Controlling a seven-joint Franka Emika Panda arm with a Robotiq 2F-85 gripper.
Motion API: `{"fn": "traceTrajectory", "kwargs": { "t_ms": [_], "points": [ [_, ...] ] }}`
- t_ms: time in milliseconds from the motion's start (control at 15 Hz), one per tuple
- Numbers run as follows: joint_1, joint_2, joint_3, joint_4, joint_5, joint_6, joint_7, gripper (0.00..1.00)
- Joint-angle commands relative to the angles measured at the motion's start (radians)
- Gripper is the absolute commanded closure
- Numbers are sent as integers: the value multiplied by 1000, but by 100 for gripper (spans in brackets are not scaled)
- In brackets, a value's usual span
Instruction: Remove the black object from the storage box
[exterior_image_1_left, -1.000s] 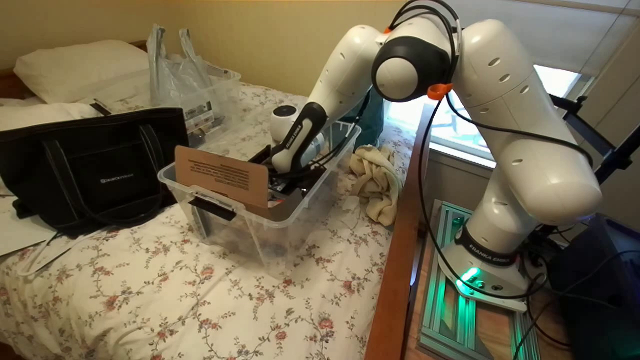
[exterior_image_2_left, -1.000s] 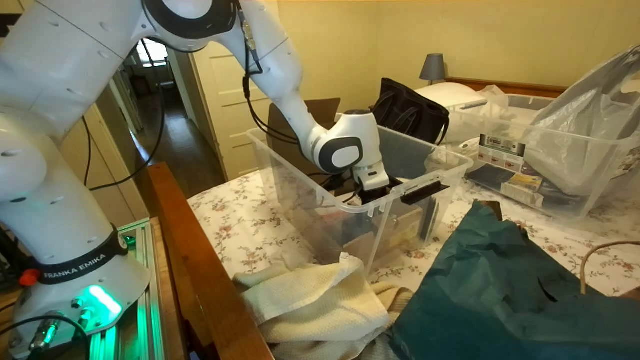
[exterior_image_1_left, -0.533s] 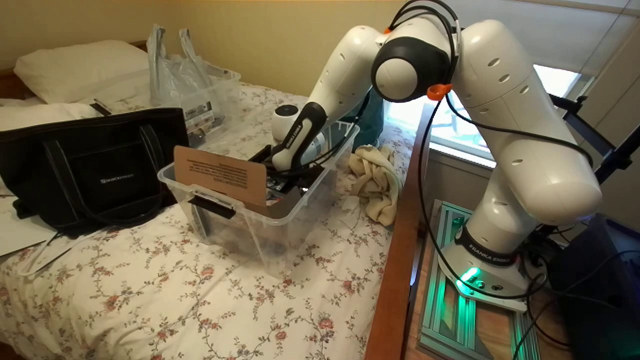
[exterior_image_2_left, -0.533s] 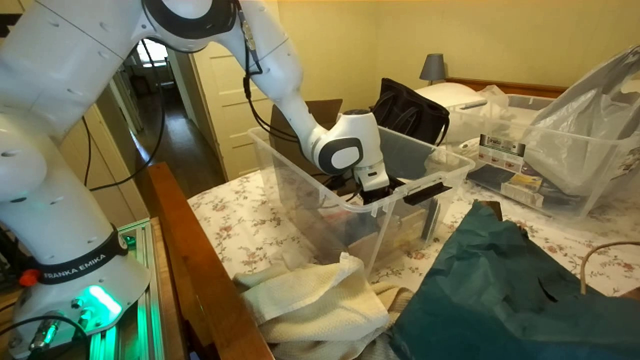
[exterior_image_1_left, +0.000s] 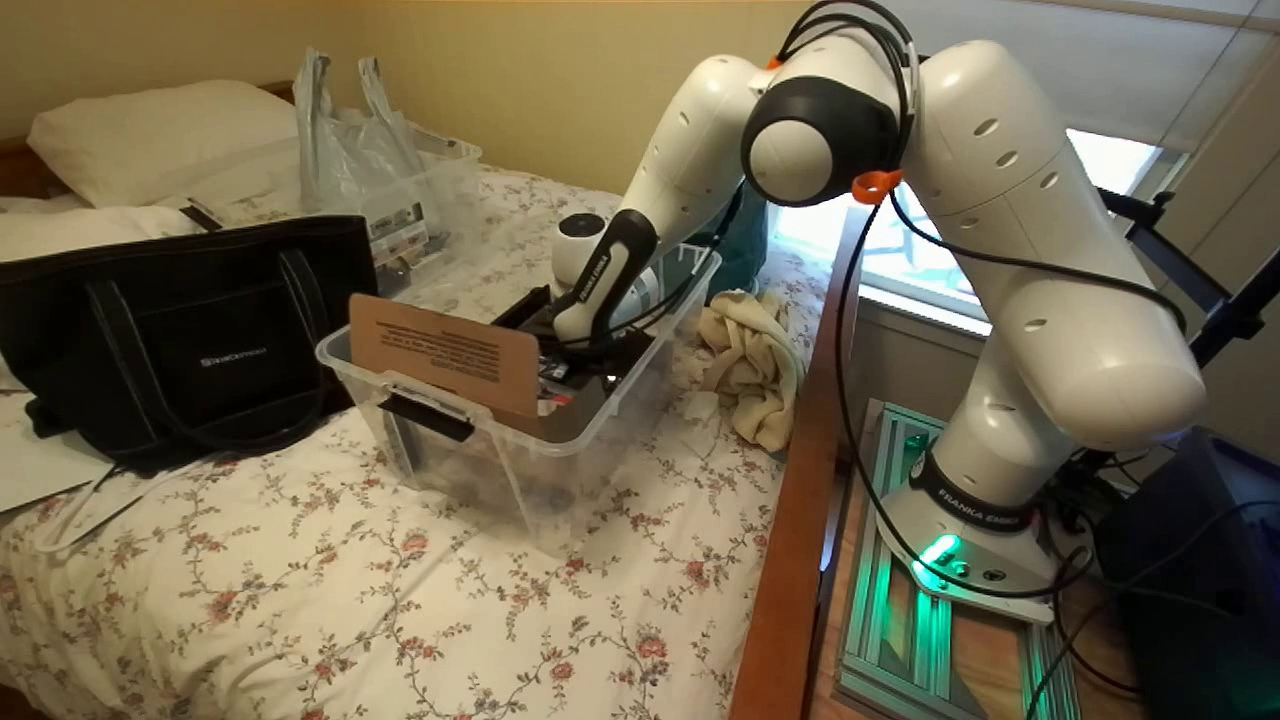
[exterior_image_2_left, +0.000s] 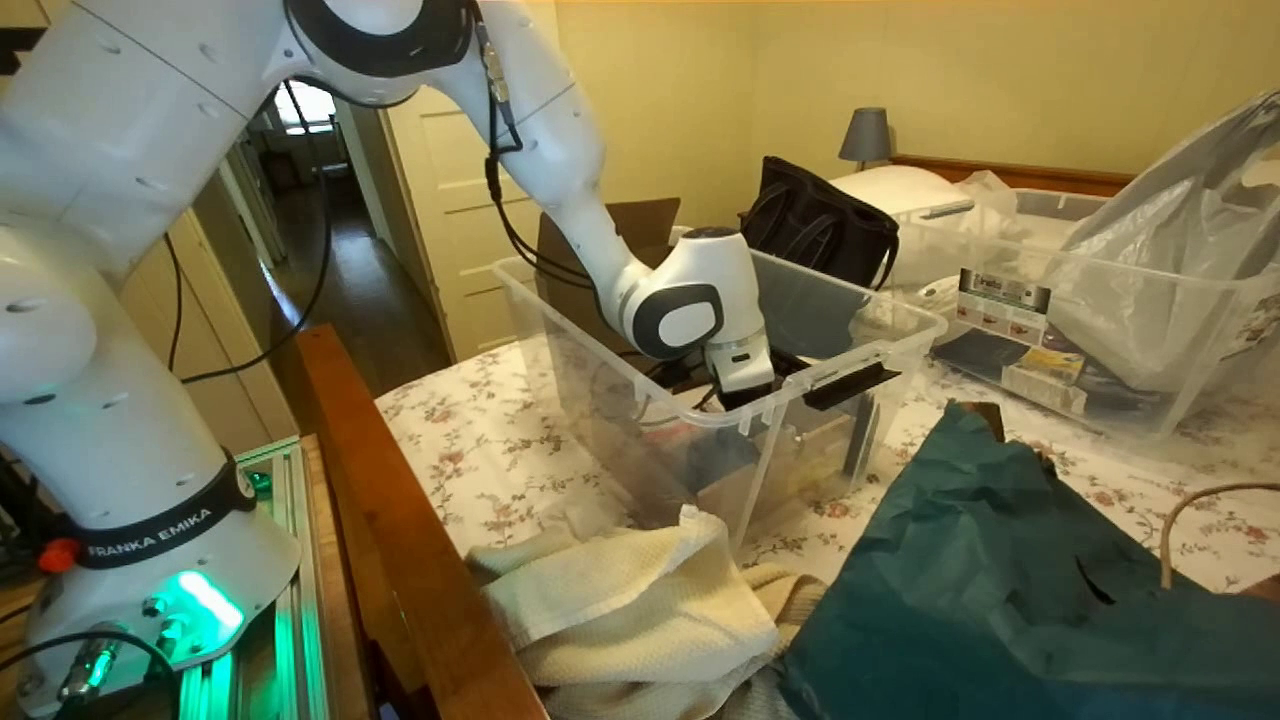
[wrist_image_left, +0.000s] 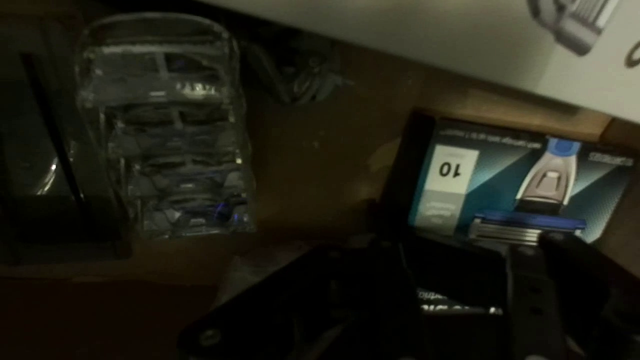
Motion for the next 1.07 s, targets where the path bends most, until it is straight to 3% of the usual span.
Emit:
{"fn": "traceTrajectory", "kwargs": {
  "t_ms": [0, 400, 467, 600, 1000],
  "points": [
    [29, -17, -22, -33, 20, 65, 25, 100],
    [30, -73, -18, -96, 33, 132, 32, 97],
    [34, -88, -22, -113, 36, 154, 34, 72],
    [49, -116, -36, -144, 43, 193, 37, 68],
    [75, -135, -59, -151, 73, 262, 22, 27]
  ]
}}
